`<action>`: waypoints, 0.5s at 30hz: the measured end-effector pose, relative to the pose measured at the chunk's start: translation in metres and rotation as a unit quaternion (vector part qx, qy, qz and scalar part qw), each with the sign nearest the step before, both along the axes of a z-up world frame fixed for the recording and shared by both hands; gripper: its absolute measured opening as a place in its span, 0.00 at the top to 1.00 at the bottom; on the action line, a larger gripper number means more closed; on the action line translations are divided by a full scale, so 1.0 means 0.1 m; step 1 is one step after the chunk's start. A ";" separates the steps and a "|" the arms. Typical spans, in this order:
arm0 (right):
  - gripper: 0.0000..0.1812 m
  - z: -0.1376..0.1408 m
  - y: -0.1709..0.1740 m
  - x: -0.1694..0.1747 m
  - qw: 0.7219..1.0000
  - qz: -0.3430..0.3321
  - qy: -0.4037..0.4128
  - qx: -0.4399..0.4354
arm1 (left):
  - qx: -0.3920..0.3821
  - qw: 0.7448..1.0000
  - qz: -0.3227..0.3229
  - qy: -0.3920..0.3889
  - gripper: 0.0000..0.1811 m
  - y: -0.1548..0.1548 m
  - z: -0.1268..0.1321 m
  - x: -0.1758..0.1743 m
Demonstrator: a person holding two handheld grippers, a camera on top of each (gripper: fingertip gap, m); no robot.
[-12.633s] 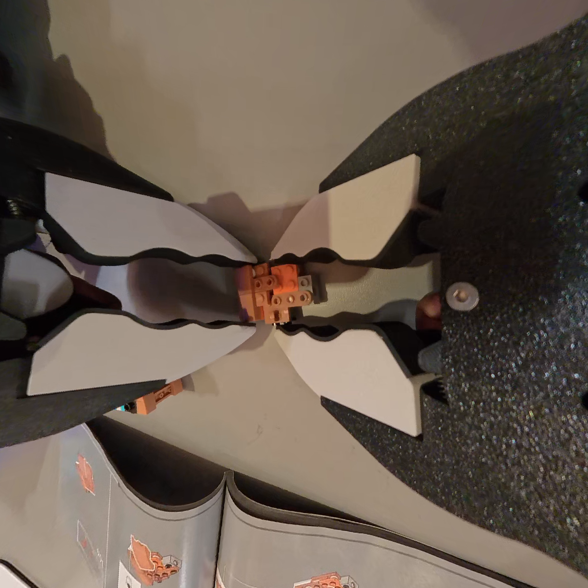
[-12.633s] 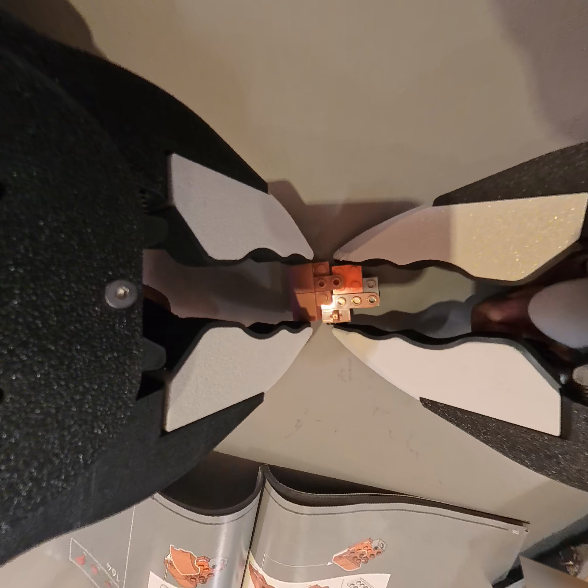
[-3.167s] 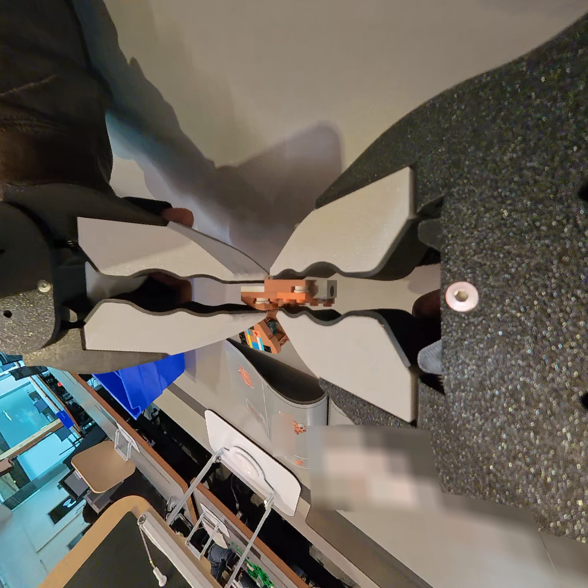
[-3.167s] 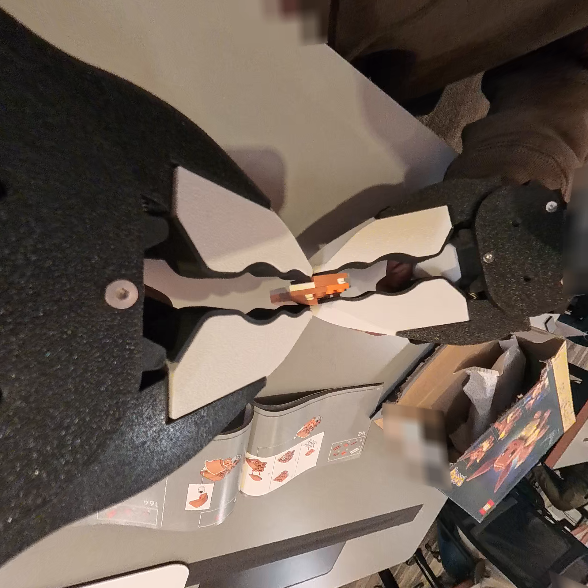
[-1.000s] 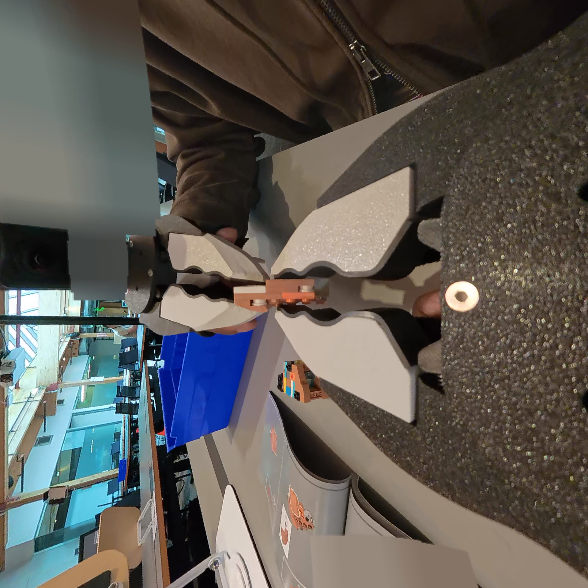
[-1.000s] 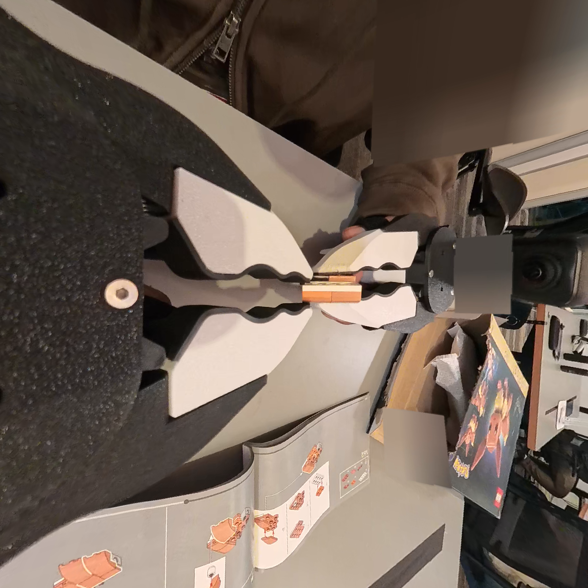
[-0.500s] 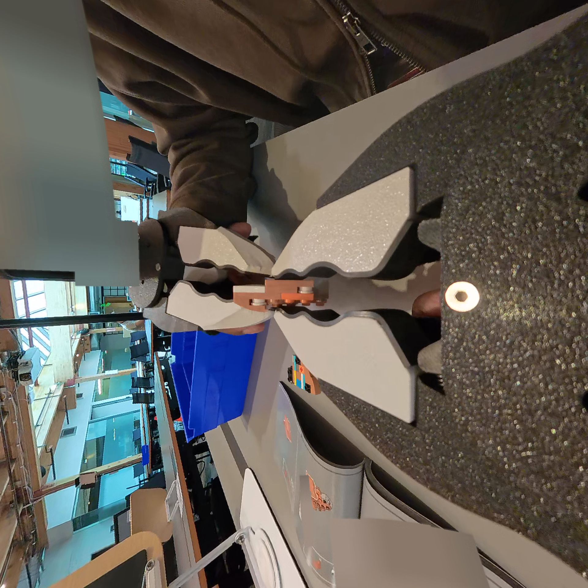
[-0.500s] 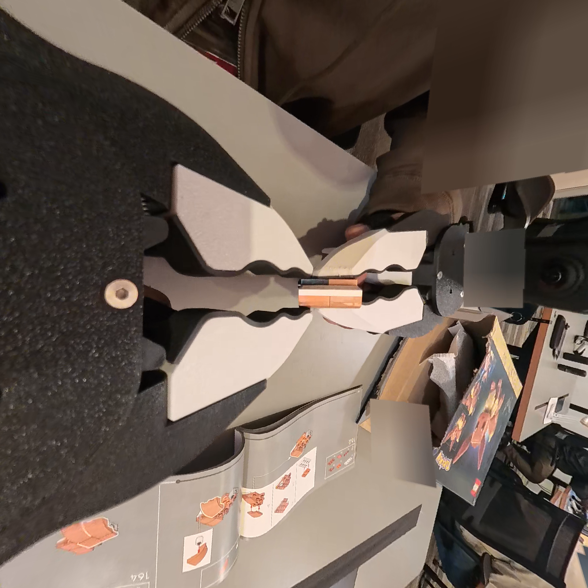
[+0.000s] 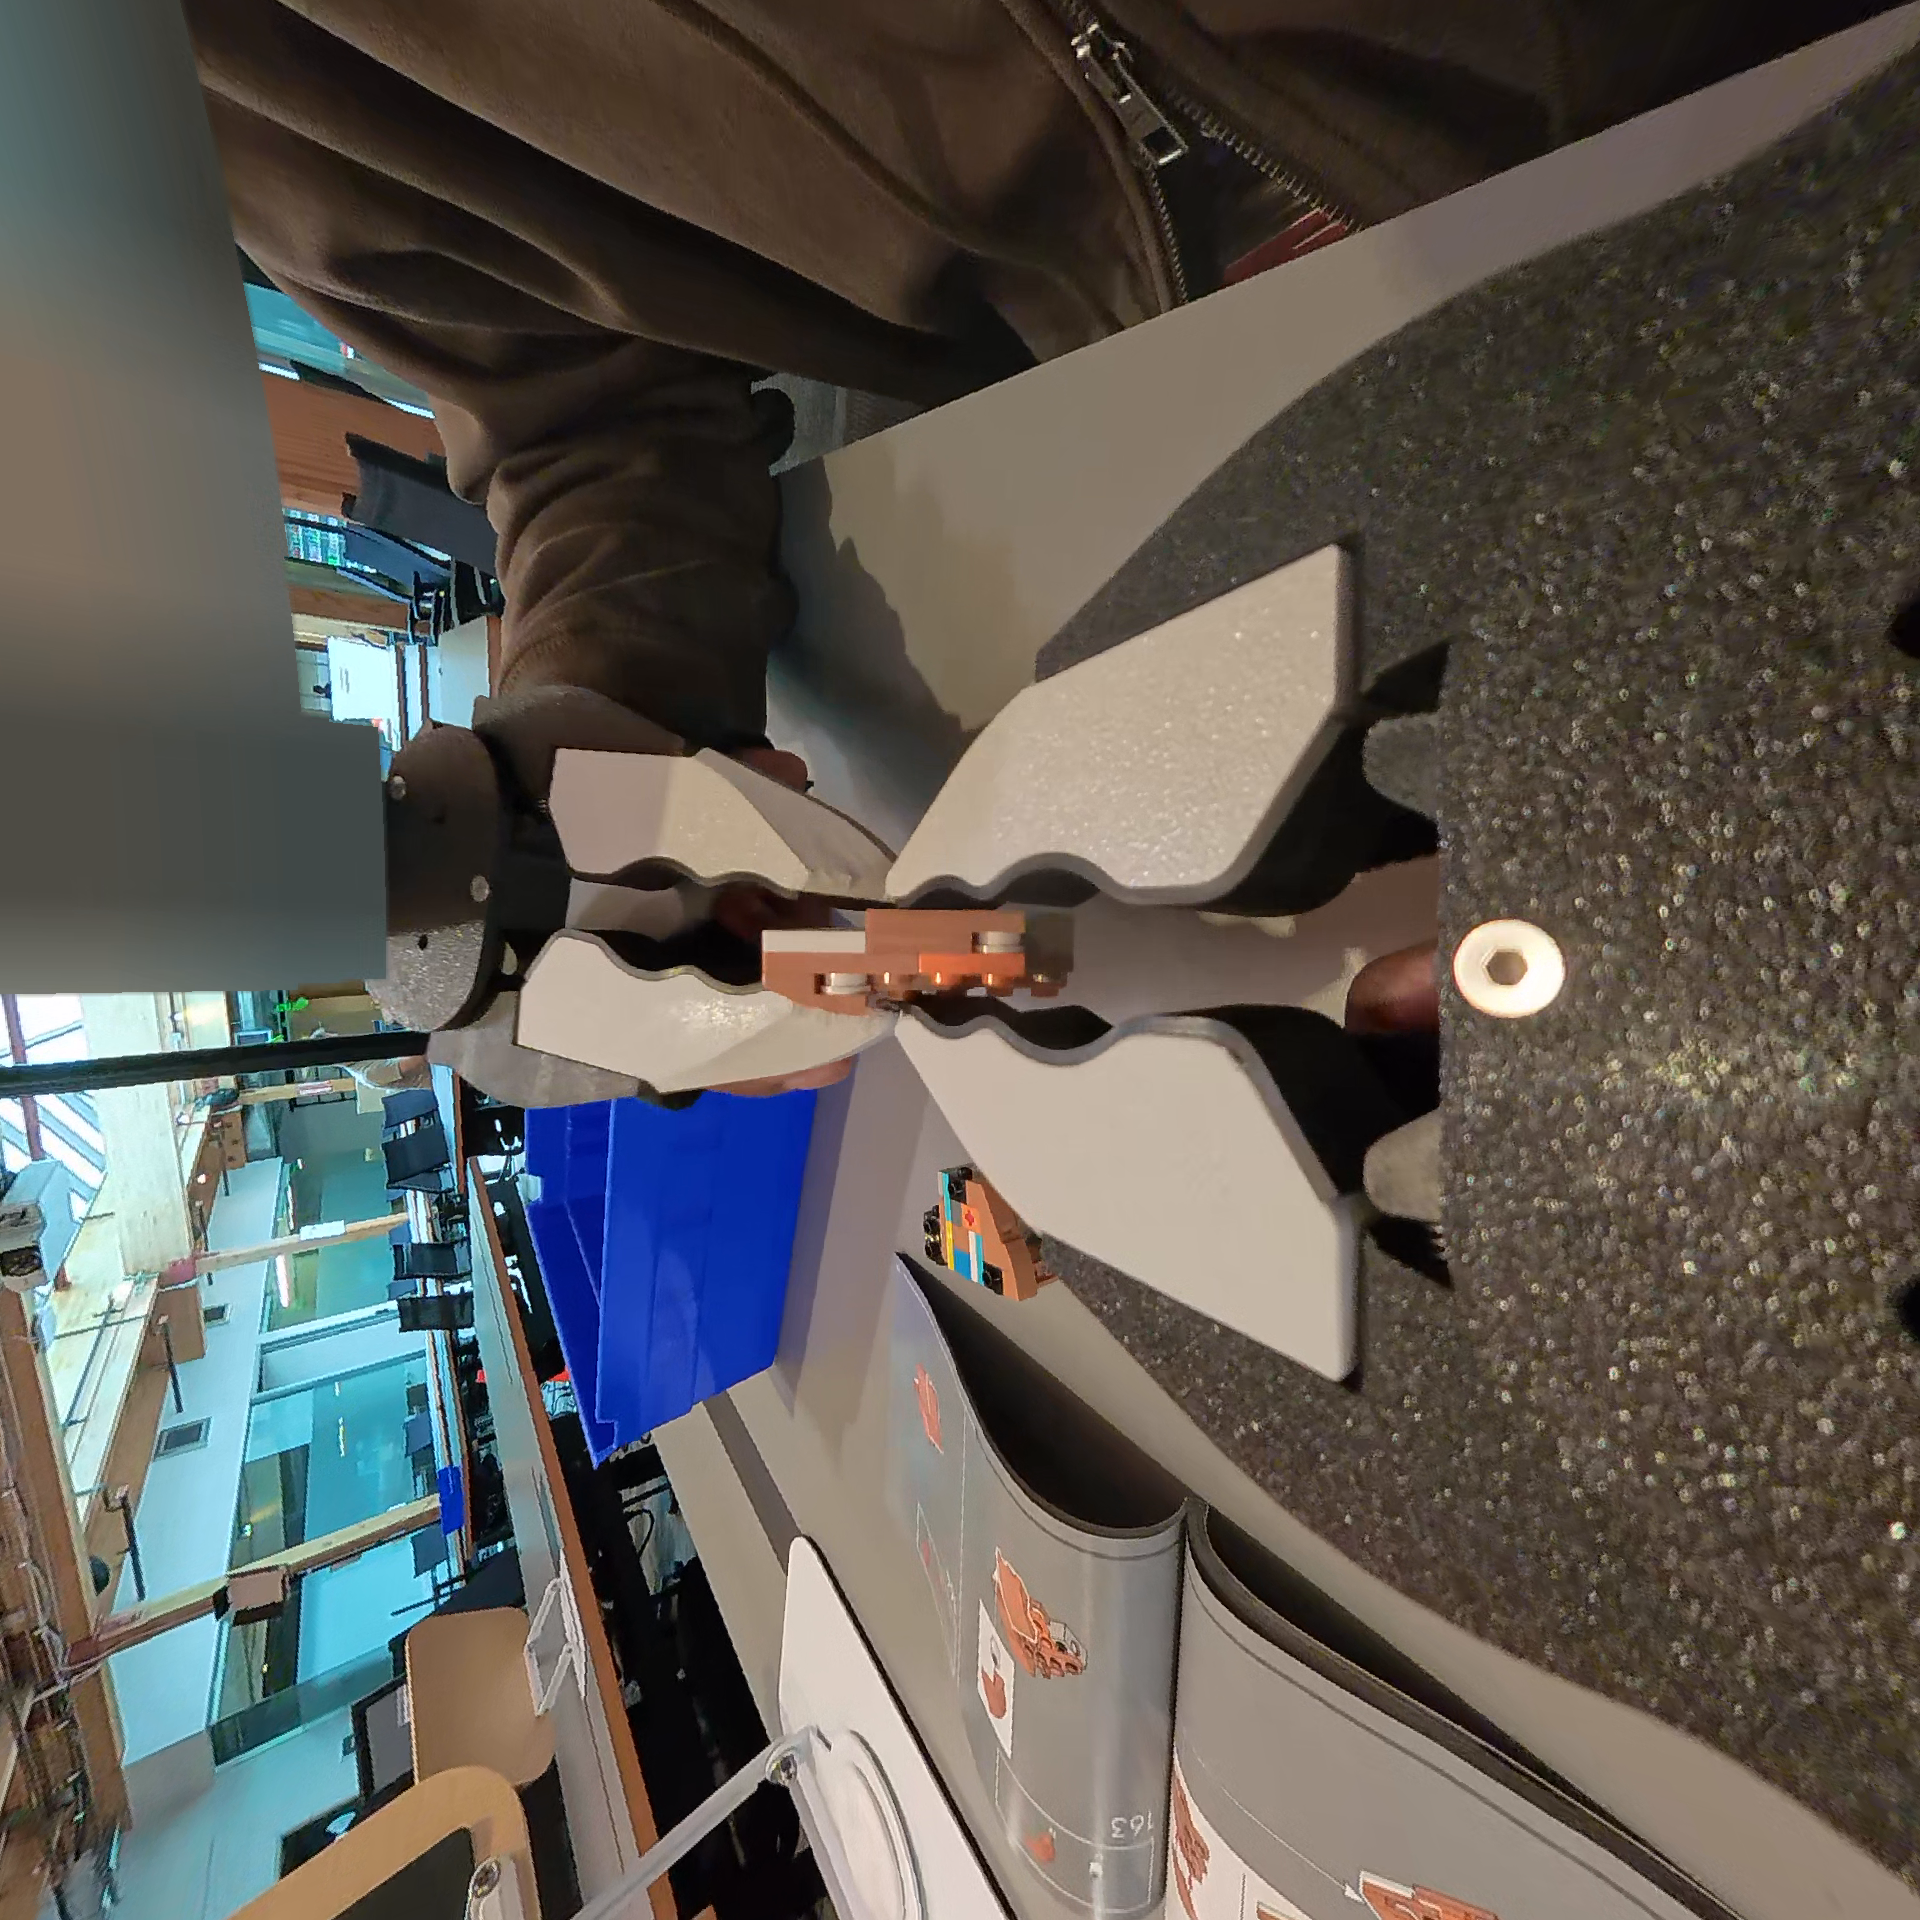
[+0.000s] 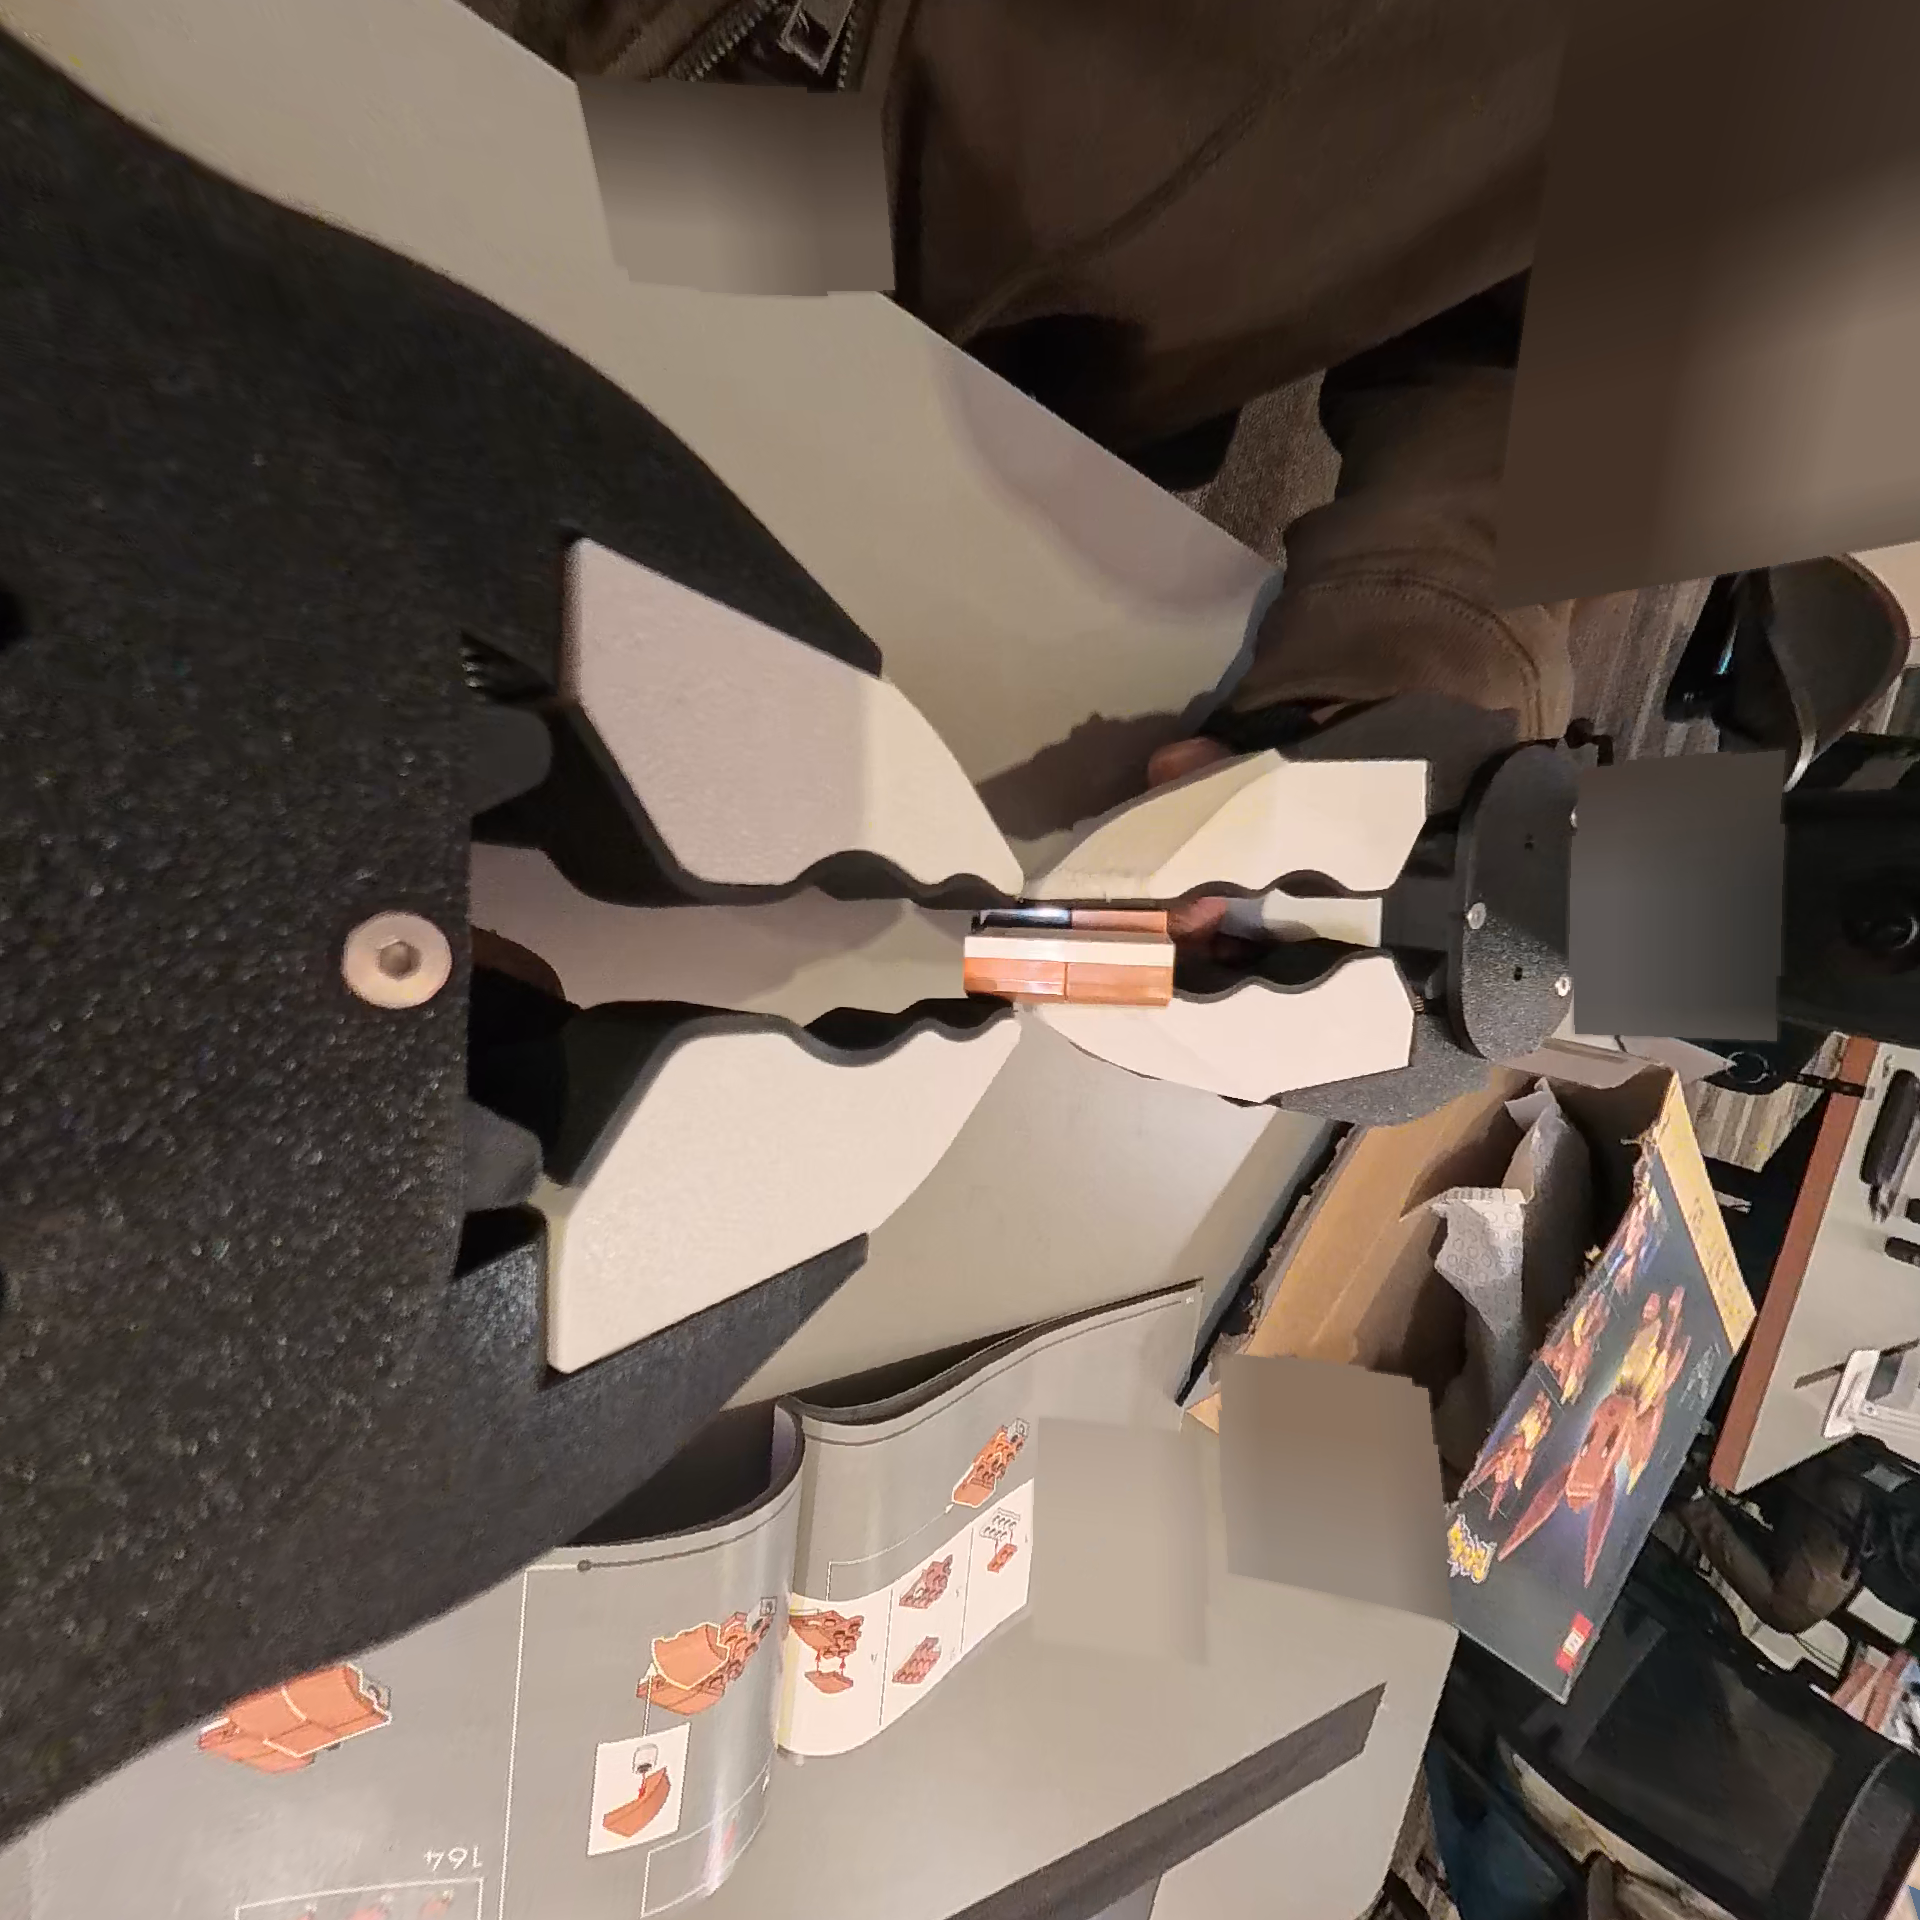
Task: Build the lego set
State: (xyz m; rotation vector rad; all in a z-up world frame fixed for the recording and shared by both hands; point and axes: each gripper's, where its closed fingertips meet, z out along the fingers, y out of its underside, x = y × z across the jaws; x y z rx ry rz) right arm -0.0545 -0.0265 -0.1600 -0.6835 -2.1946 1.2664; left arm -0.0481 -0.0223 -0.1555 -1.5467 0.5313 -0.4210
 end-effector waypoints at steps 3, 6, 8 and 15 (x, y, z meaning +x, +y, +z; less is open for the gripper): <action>0.91 0.00 0.00 0.01 1.000 0.003 0.001 -0.001 | 0.001 1.000 0.001 0.007 0.92 0.00 -0.01 0.00; 0.91 -0.02 0.00 0.01 1.000 0.005 0.002 0.000 | 0.002 1.000 0.007 0.020 0.92 0.00 -0.02 0.00; 0.91 -0.04 0.02 -0.01 1.000 -0.002 0.002 0.007 | 0.003 0.999 0.021 0.035 0.92 0.03 -0.04 -0.02; 0.84 -0.12 0.14 -0.06 0.995 -0.035 0.059 0.077 | 0.002 0.981 0.075 0.181 0.92 0.13 -0.21 -0.07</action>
